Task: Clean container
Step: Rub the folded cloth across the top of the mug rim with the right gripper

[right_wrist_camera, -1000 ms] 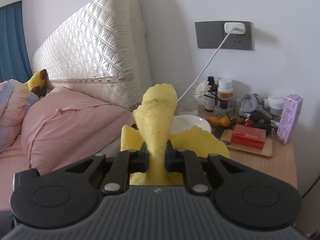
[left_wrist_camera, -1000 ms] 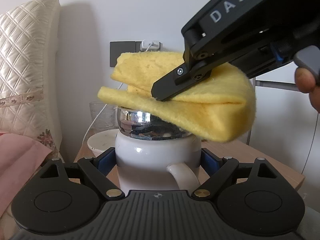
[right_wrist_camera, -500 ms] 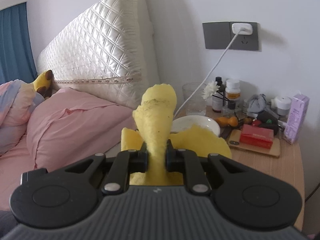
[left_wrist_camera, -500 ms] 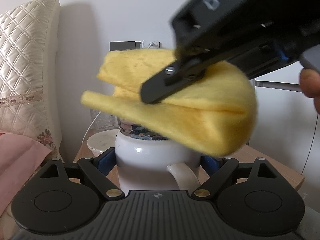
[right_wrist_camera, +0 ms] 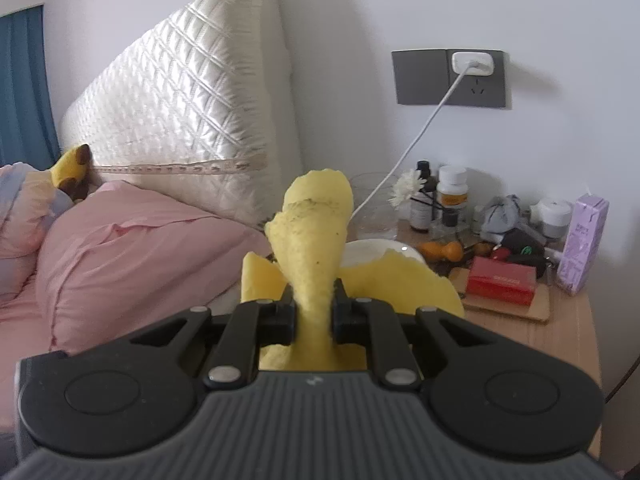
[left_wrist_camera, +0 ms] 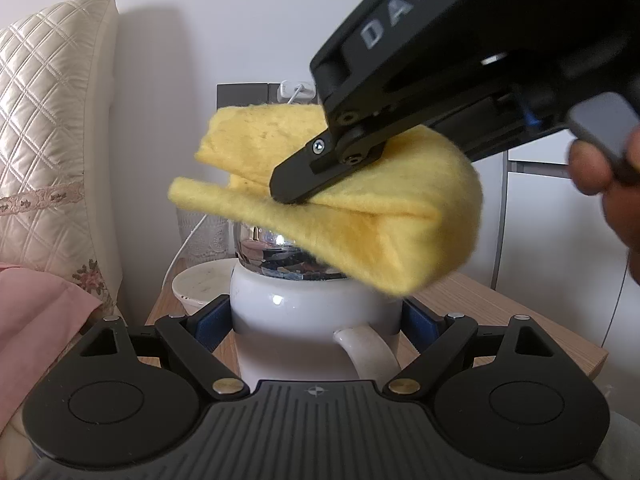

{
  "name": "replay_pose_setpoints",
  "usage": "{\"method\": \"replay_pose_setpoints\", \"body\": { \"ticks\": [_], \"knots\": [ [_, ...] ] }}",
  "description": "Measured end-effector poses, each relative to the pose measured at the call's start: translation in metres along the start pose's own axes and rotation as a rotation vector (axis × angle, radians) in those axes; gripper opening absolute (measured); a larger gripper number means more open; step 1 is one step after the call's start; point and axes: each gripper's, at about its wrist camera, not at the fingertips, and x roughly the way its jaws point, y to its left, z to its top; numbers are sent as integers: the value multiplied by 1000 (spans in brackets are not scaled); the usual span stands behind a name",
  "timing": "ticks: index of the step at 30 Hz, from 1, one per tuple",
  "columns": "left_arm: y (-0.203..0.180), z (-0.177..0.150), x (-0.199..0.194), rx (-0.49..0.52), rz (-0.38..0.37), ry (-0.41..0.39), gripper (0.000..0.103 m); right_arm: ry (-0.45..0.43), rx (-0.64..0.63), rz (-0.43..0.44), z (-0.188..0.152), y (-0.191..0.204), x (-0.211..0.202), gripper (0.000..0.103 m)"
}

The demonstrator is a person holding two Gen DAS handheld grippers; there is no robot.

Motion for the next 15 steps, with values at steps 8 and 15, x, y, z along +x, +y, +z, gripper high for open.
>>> {"method": "replay_pose_setpoints", "body": {
  "ticks": [8,15],
  "knots": [
    [-8,2,-8,3,1,0,90,-7,12,-44,-4,-8,-15,16],
    [33,-9,34,0,-5,1,90,-35,13,-44,-4,-7,-2,17]
  ]
}}
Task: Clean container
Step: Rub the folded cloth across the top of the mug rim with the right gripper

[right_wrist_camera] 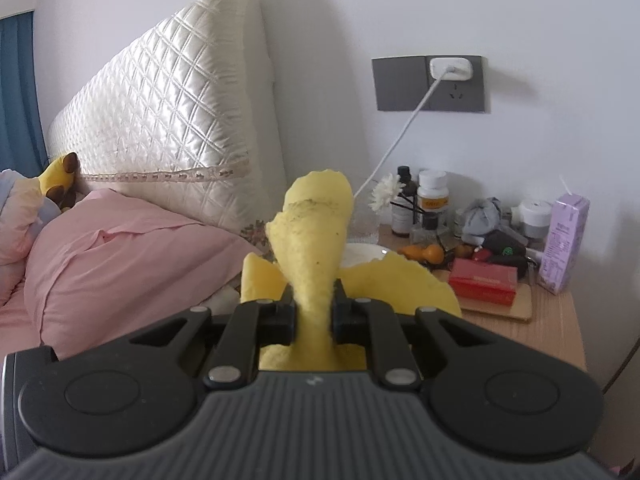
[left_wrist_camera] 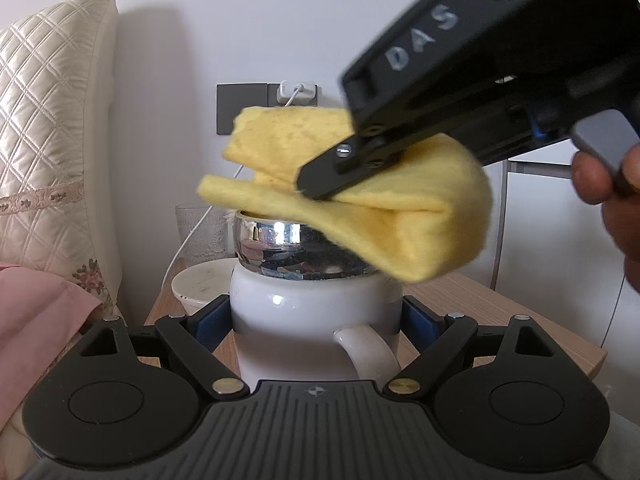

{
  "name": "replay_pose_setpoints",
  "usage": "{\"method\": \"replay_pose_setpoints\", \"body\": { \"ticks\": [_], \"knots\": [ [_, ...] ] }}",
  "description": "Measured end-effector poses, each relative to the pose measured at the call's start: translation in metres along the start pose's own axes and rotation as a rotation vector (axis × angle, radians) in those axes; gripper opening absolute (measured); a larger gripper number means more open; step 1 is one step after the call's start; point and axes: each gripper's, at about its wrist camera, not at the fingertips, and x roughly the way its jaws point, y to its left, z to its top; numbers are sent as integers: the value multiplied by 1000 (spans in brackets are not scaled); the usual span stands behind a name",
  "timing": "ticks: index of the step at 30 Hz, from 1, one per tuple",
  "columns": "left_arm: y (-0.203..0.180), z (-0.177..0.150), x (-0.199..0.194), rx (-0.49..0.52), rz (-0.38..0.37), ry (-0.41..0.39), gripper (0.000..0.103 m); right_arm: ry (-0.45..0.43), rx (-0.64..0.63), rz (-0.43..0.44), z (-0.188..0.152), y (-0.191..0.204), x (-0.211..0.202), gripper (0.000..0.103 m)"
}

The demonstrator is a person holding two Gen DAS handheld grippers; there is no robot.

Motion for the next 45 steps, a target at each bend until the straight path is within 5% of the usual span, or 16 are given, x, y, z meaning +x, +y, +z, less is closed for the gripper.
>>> {"method": "replay_pose_setpoints", "body": {
  "ticks": [13,15,20,22,45],
  "knots": [
    [8,-5,7,6,1,5,90,27,43,32,1,-12,-14,15],
    [37,-7,42,-5,9,8,90,22,22,23,2,-9,-9,16],
    [40,-7,45,-13,14,10,90,17,35,44,3,-4,-1,17],
    [-3,2,-10,3,-4,9,90,20,34,62,2,-1,-3,17],
    [-30,-11,-27,10,-23,5,90,35,44,98,-2,0,-15,17]
  ]
}}
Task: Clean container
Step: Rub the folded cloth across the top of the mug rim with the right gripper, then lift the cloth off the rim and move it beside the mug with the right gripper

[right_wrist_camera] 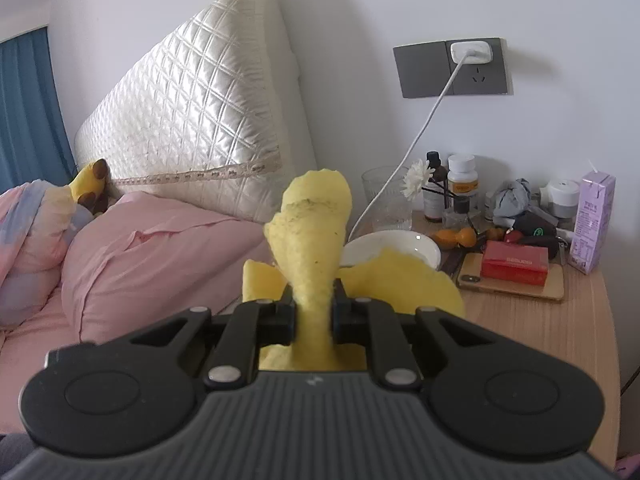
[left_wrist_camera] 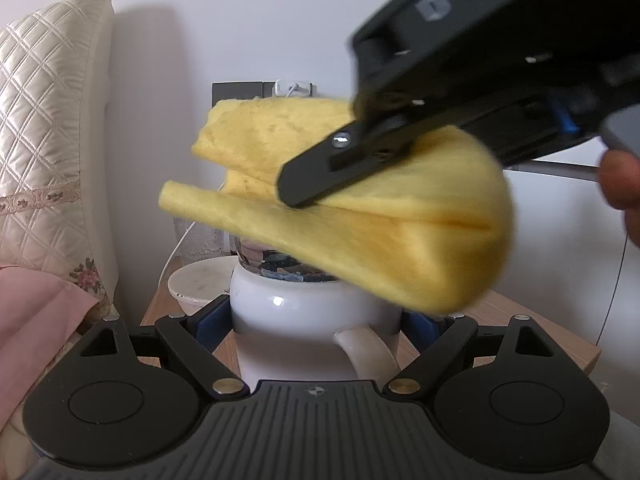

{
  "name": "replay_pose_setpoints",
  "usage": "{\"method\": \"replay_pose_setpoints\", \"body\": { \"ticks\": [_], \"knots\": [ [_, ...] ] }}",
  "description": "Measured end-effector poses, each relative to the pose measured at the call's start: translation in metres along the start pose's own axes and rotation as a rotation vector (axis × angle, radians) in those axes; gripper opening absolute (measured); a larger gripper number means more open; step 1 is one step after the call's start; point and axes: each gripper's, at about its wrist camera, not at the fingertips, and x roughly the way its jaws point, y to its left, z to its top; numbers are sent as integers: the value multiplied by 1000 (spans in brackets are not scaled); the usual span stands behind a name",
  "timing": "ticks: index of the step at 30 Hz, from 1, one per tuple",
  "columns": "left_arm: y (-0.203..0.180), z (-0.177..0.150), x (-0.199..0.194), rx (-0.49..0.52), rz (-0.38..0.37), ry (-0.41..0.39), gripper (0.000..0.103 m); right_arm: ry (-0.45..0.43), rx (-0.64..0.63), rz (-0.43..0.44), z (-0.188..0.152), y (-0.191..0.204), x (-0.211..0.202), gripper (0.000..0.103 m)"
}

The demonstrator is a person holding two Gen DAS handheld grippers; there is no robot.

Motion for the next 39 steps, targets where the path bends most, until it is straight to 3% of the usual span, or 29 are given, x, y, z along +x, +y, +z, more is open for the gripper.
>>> {"method": "replay_pose_setpoints", "body": {
  "ticks": [2,9,19,27,39],
  "knots": [
    [26,5,13,0,-10,2,90,2,-4,-5,0,-1,-4,16],
    [42,5,7,1,-36,2,90,-15,-11,-41,4,-10,5,16],
    [55,4,17,7,-44,1,90,-22,11,-17,-3,-5,-3,17],
    [59,5,21,7,-39,2,90,-30,-6,-49,0,-11,-1,16],
    [67,9,23,11,-56,-1,90,-10,-54,-1,-3,2,-3,17]
  ]
}}
